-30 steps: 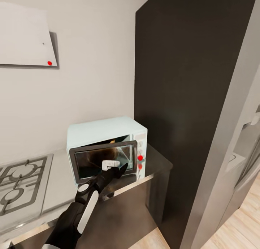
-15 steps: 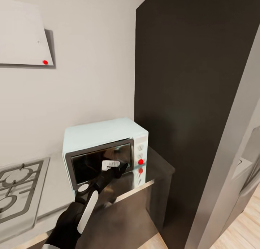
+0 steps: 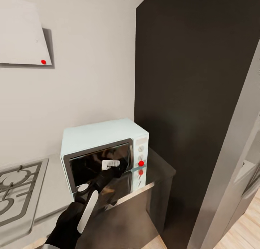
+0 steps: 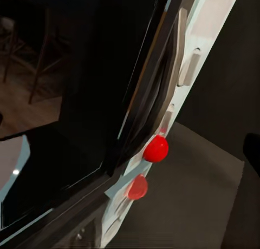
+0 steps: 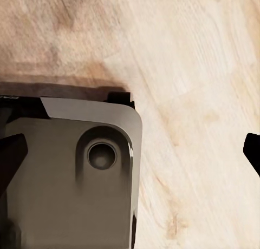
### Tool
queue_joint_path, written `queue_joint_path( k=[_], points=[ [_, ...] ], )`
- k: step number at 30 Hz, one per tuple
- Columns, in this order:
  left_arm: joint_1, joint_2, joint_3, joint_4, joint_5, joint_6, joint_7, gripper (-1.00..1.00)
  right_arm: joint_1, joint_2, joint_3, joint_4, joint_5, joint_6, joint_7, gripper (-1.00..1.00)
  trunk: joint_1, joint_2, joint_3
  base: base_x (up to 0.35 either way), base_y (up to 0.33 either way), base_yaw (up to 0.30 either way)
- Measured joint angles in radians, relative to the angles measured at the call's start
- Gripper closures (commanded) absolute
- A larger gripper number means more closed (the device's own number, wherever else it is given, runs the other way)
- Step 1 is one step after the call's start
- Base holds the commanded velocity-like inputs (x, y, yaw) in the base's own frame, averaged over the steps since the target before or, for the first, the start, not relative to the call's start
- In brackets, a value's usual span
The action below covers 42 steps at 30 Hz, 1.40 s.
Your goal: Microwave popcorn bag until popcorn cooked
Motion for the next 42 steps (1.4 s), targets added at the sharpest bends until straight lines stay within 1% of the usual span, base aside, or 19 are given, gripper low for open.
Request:
queue_joint_path(
  k=[23,27,29,32,34,37,39,40,42],
  points=[
    [0.000,-0.002,0.002,-0.003,0.003,0.003,0.004,-1.00,0.000,0.000,0.001,0.000,-0.001,0.000,0.000,-1.00,0.000,0.000,0.000,-0.327,0.000,0.000],
    [0.000,-0.008,0.006,0.005,0.008,0.002,0.004,-1.00,0.000,0.001,0.001,0.000,-0.001,0.001,0.000,-1.00,0.000,0.000,0.000,-0.298,0.000,0.000],
    [0.000,-0.008,0.010,0.044,0.014,0.002,0.007,-1.00,0.000,0.003,0.001,0.001,0.000,0.002,0.000,-1.00,0.000,0.000,0.000,-0.097,0.000,0.000],
    [0.000,-0.009,0.013,0.133,0.017,0.001,0.008,-1.00,0.001,0.003,0.001,0.001,0.001,0.004,0.001,-1.00,0.000,0.000,0.000,-0.018,0.000,0.000],
    [0.000,-0.009,0.016,0.214,0.022,0.002,0.009,-1.00,0.001,0.004,0.001,0.001,0.001,0.004,0.001,-1.00,0.000,0.000,0.000,-0.002,0.000,0.000],
    [0.000,-0.002,0.014,0.253,0.028,0.005,0.010,-1.00,0.001,0.004,0.001,0.001,0.001,0.005,0.002,-1.00,0.000,0.000,0.000,0.000,0.000,0.000],
    [0.000,0.004,0.015,0.355,0.028,0.005,0.026,-1.00,0.001,0.005,0.001,0.002,0.001,0.005,0.002,-1.00,0.000,0.000,0.000,0.000,0.000,0.000],
    [0.000,0.004,0.016,0.447,0.027,0.003,0.033,-1.00,0.001,0.005,0.001,0.002,0.001,0.005,0.002,-1.00,0.000,0.000,0.000,0.000,0.000,0.000],
    [0.000,0.005,0.017,0.553,0.028,0.003,0.036,-1.00,0.000,0.004,0.001,0.003,0.001,0.005,0.002,-1.00,0.000,0.000,0.000,0.000,0.000,0.000]
  ],
)
